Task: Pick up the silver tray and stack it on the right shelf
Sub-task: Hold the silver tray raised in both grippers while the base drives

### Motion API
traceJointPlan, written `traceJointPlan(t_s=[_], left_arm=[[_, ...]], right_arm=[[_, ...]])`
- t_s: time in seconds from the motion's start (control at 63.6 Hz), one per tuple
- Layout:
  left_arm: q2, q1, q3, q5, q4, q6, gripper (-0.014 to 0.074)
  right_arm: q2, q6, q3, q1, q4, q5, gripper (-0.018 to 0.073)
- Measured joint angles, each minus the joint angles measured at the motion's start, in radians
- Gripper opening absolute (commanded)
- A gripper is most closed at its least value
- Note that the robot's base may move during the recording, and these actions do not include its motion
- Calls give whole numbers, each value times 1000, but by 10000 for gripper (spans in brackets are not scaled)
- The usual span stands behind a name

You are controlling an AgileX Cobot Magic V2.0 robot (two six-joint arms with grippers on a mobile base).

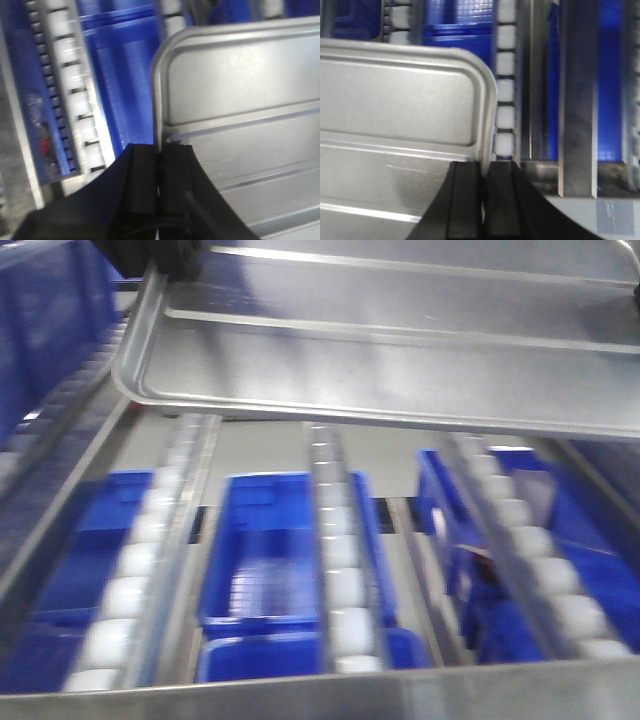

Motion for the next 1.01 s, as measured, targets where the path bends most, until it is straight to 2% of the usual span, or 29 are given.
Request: traceJointPlan(t_s=[1.006], left_arm=[[0, 0, 0, 0, 0, 0, -94]], right_arm=[[0, 0, 0, 0, 0, 1, 54]])
